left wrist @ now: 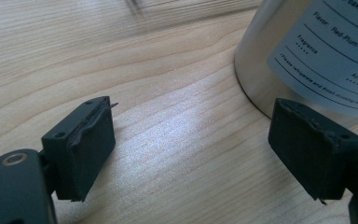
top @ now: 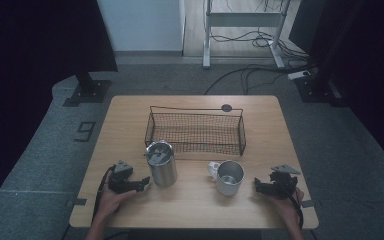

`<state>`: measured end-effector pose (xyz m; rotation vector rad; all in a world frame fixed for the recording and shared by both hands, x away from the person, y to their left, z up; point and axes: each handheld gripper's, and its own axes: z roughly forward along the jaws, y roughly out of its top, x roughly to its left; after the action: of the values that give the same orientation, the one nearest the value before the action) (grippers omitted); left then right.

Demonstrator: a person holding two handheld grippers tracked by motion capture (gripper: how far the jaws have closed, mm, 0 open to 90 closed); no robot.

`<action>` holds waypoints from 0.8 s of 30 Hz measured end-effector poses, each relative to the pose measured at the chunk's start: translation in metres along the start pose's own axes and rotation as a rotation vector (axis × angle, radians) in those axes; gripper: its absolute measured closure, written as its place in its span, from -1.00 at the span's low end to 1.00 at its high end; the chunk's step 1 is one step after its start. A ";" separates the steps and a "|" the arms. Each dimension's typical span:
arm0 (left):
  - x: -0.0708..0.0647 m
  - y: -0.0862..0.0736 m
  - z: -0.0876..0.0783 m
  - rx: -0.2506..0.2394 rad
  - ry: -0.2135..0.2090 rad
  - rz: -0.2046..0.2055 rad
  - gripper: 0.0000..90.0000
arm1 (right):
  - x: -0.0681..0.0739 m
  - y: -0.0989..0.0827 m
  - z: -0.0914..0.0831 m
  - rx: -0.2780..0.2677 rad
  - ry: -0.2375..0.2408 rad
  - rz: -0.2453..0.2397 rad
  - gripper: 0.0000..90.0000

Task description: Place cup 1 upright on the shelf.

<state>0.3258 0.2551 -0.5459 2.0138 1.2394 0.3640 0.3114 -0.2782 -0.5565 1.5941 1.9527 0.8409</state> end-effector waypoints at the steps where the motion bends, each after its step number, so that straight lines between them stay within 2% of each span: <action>1: 0.000 0.000 0.000 0.000 0.000 0.000 -0.67 | 0.000 0.000 0.000 0.000 0.000 0.000 -0.98; 5: -0.002 -0.003 -0.004 -0.014 -0.003 -0.009 -0.68 | -0.002 -0.001 -0.002 -0.004 -0.010 0.011 -0.94; 12: -0.011 -0.005 -0.025 -0.080 -0.004 -0.024 -0.67 | -0.003 -0.002 -0.002 -0.009 -0.009 0.010 -0.90; 16: -0.013 -0.005 -0.030 -0.096 -0.001 -0.023 -0.67 | -0.003 -0.002 -0.002 -0.011 -0.008 0.006 -0.89; 24: -0.021 0.001 -0.043 -0.144 -0.028 -0.009 -0.67 | -0.004 -0.001 -0.002 -0.011 -0.011 0.009 -0.88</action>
<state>0.2914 0.2553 -0.5129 1.8845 1.1713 0.4073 0.3097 -0.2825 -0.5560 1.5985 1.9314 0.8435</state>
